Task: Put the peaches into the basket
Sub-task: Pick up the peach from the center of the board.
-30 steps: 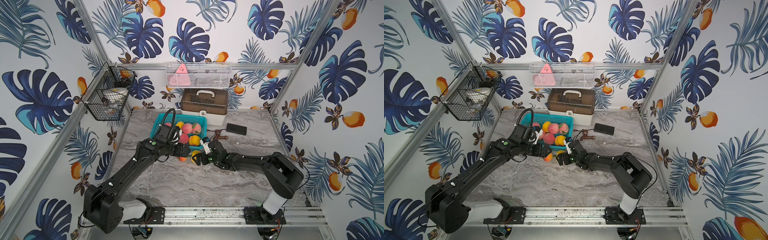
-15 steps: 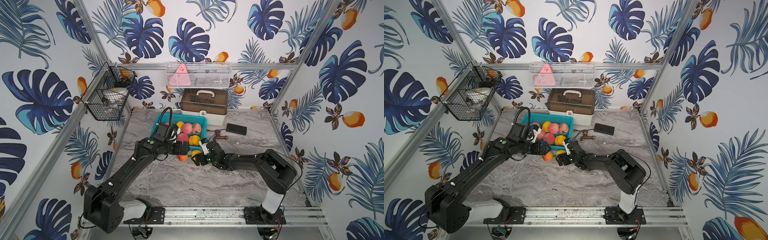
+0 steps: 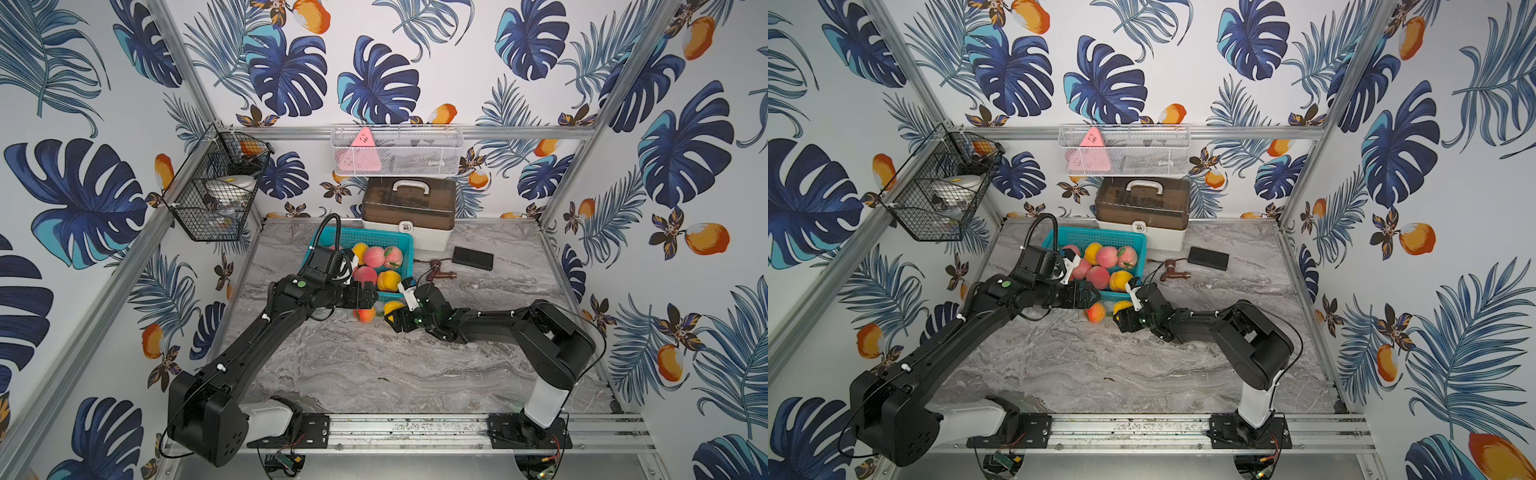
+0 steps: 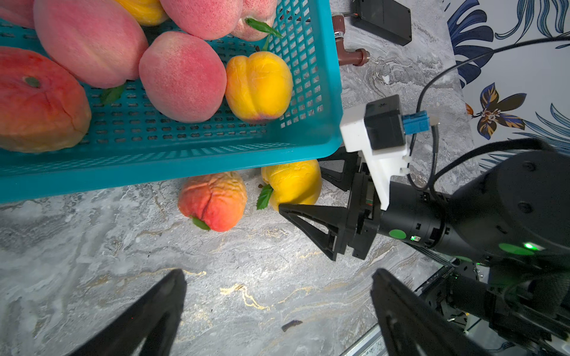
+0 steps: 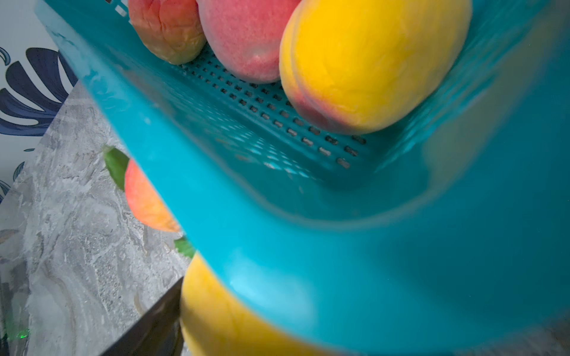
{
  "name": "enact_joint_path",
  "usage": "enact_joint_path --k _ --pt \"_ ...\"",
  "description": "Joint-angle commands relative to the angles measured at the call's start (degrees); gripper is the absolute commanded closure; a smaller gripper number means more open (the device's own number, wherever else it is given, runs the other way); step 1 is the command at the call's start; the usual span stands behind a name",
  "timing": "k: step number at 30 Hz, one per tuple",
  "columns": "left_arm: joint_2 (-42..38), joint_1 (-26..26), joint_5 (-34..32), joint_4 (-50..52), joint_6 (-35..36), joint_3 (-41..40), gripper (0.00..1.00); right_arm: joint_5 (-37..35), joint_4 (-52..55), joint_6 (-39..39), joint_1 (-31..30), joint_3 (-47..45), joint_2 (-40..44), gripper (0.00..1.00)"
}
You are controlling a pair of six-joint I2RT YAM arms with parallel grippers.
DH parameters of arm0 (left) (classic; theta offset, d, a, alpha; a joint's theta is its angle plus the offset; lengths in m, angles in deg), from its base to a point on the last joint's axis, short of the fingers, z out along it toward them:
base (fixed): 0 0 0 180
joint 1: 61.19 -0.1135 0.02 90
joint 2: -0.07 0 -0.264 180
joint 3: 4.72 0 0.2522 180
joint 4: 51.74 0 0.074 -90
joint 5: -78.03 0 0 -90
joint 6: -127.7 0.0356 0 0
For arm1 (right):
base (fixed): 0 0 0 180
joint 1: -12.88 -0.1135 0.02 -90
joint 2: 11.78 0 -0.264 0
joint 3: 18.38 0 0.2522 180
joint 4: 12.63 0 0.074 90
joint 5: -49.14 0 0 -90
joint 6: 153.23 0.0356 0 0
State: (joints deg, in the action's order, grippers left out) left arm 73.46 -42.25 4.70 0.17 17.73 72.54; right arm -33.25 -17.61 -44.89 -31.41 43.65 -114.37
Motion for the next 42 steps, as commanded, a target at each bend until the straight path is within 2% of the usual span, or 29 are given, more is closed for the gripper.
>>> enact_joint_path --k 1,12,22,31,42 --pt "0.0 -0.2 1.0 -0.5 -0.2 0.2 0.03 -0.8 -0.9 -1.3 0.0 -1.8 1.8 0.19" --pt "1.6 -0.2 3.3 2.4 1.6 2.9 0.03 0.1 0.4 -4.8 0.1 -9.3 12.7 0.19" --pt "3.8 0.2 15.1 2.4 1.7 4.6 0.02 1.9 0.2 -10.5 0.0 -14.4 25.0 0.18" --pt "4.8 5.9 19.1 0.6 1.0 7.0 0.01 4.0 0.9 -12.7 -0.1 -14.6 31.1 0.18" --pt "6.9 8.4 24.2 -8.0 -5.2 5.1 0.01 4.6 2.7 -13.9 -0.3 -13.6 36.4 0.18"
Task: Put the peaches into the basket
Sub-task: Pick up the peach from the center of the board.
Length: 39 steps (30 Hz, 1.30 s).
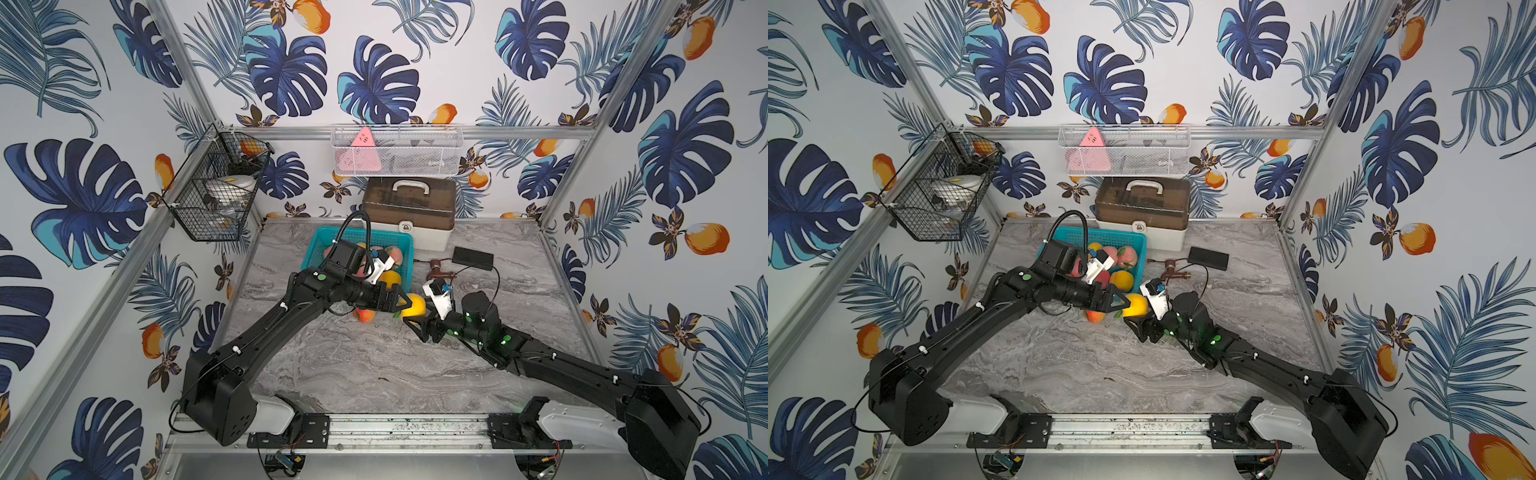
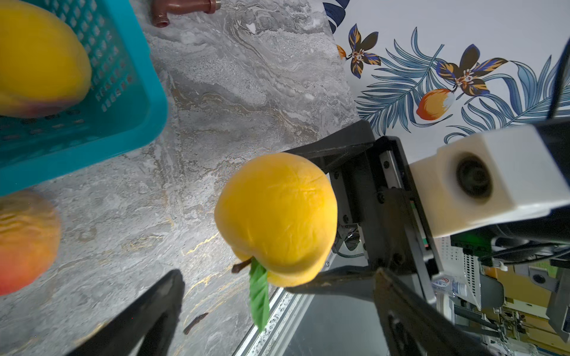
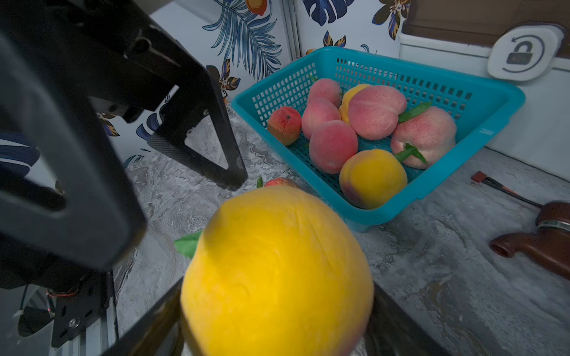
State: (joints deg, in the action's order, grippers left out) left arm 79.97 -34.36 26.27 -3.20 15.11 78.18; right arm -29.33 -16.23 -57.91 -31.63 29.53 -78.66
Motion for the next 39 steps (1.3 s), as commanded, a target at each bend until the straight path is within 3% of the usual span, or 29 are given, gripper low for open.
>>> enact_joint_path --k 1,22,34,39 --pt "0.5 0.6 2.9 -5.7 -3.4 -0.8 0.01 0.7 1.4 -0.9 0.0 0.6 0.9 0.18" --pt "4.5 3.1 3.9 -11.5 -7.1 -1.6 0.03 0.8 1.9 -1.1 -0.1 1.3 2.3 0.17" --pt "4.5 3.4 5.6 -12.8 -8.2 -2.3 0.23 0.3 1.7 -0.9 0.0 2.0 0.7 0.17" --pt "4.7 3.4 4.8 -11.6 -7.4 -1.5 0.27 -0.2 2.2 -0.9 0.0 2.3 0.5 0.16"
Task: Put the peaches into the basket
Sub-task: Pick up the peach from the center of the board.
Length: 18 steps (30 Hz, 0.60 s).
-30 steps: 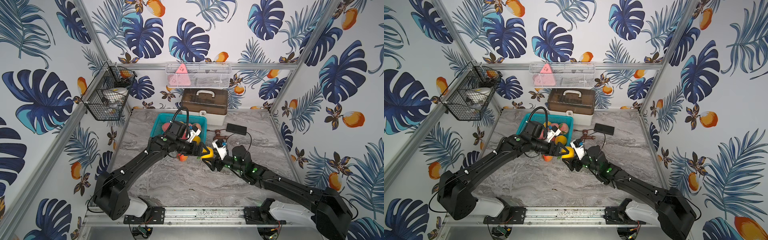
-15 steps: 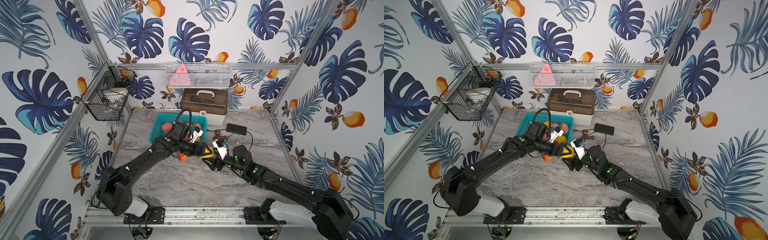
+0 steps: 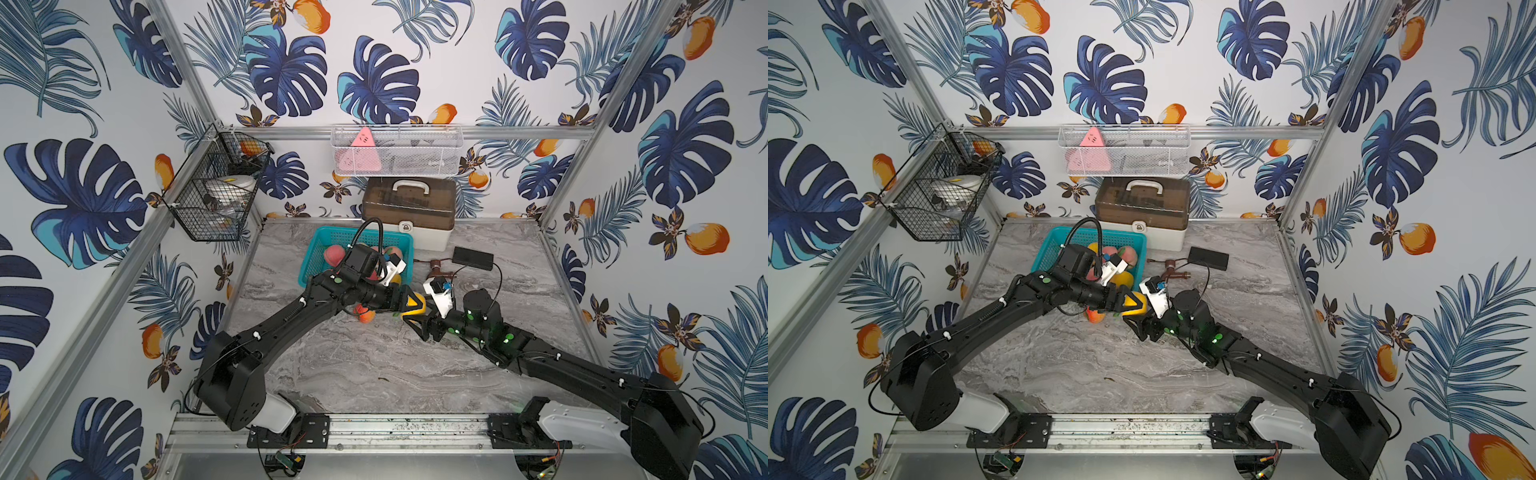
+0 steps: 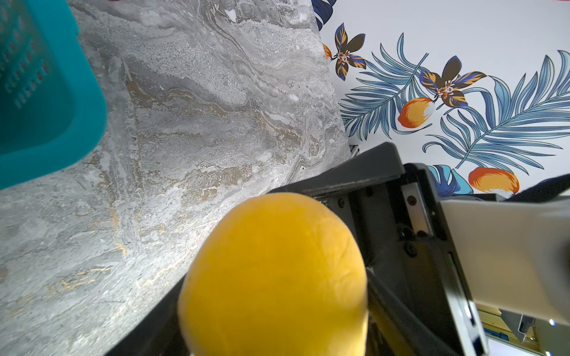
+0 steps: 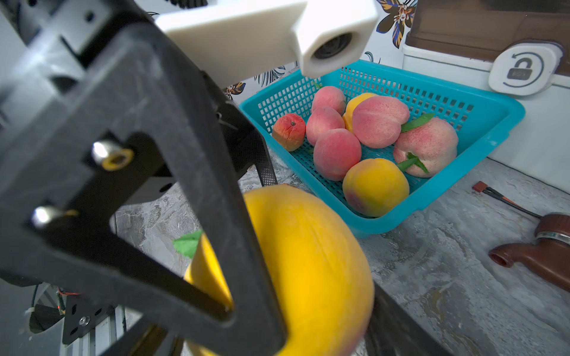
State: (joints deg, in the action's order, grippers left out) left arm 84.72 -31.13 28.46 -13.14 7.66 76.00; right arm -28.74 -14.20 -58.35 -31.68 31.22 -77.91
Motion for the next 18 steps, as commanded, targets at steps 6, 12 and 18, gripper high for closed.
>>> enact_joint_path --k 6,12,18 --pt "0.4 -0.2 -0.8 1.3 1.4 2.1 0.31 -1.8 1.7 0.4 0.0 1.0 -0.4 0.07" --pt "1.0 -1.3 -4.2 4.3 3.4 3.2 0.31 -1.9 2.5 0.6 0.4 1.4 -0.5 0.0" --pt "1.2 -3.6 -6.7 7.9 5.7 5.4 0.31 1.0 3.9 3.1 3.9 3.2 -2.4 0.0"
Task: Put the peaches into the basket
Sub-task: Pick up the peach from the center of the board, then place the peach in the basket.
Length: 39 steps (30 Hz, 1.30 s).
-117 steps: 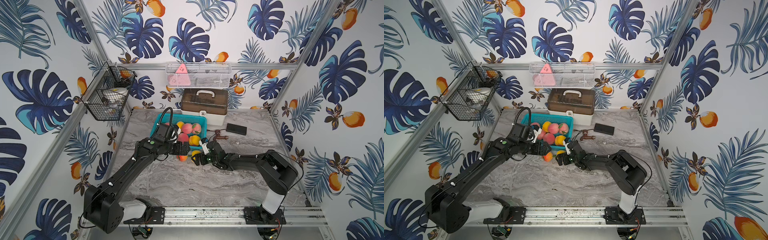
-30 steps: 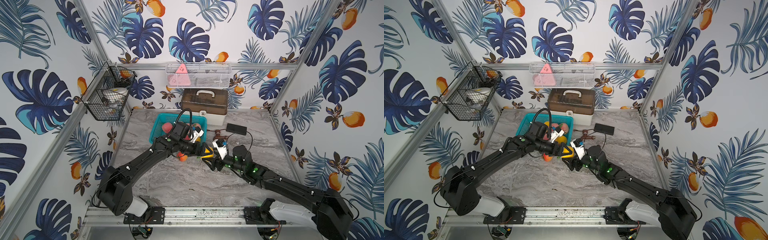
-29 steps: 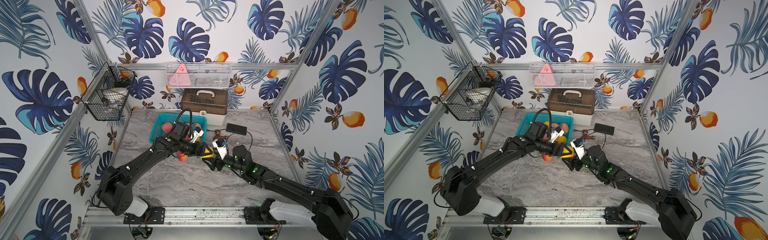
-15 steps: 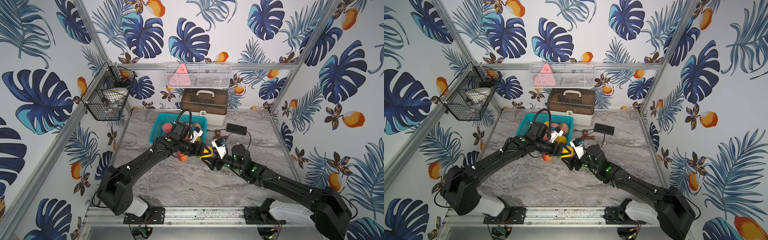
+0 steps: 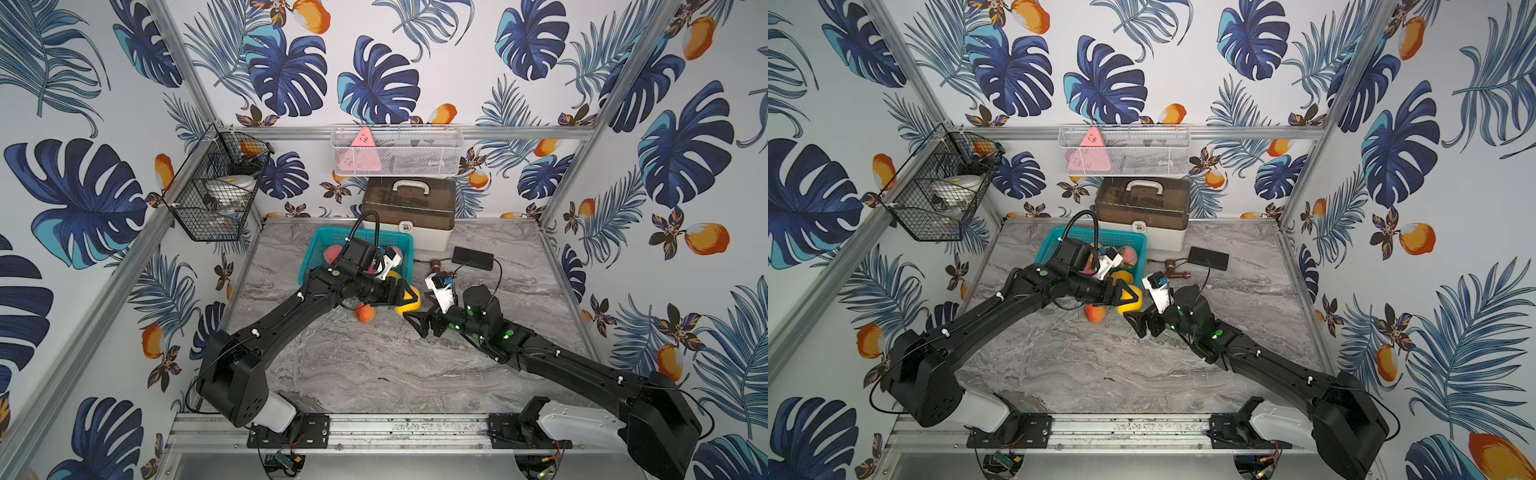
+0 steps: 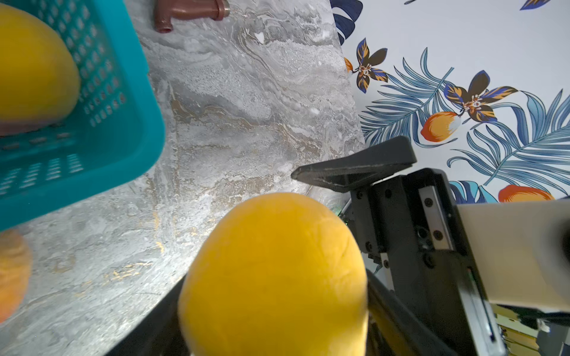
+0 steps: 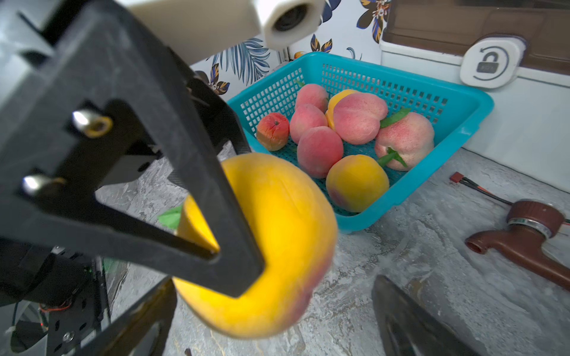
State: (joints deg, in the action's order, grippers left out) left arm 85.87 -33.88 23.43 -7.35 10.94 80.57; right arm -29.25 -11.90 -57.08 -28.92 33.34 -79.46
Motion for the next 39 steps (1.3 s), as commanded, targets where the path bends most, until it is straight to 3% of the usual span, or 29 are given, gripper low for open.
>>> enact_joint_path --k 1,9,23,31,39 --pt "0.2 -1.4 -1.8 2.4 2.5 1.0 0.31 2.1 1.9 2.2 1.7 1.4 -1.2 0.0" --pt "1.6 -5.9 -4.8 3.2 2.8 2.0 0.32 1.2 4.8 0.6 2.5 3.7 -2.3 0.0" --pt "9.4 -12.2 -17.7 4.1 5.7 10.9 0.31 -1.6 9.4 -2.3 2.6 10.1 -7.0 0.0" --pt "15.0 -13.0 -26.0 4.0 6.8 18.1 0.31 -1.6 10.3 -3.8 2.8 12.2 -8.8 0.0" --pt "17.0 -12.9 -34.0 0.4 6.1 19.5 0.3 0.2 10.5 -3.2 3.0 14.0 -10.4 0.0"
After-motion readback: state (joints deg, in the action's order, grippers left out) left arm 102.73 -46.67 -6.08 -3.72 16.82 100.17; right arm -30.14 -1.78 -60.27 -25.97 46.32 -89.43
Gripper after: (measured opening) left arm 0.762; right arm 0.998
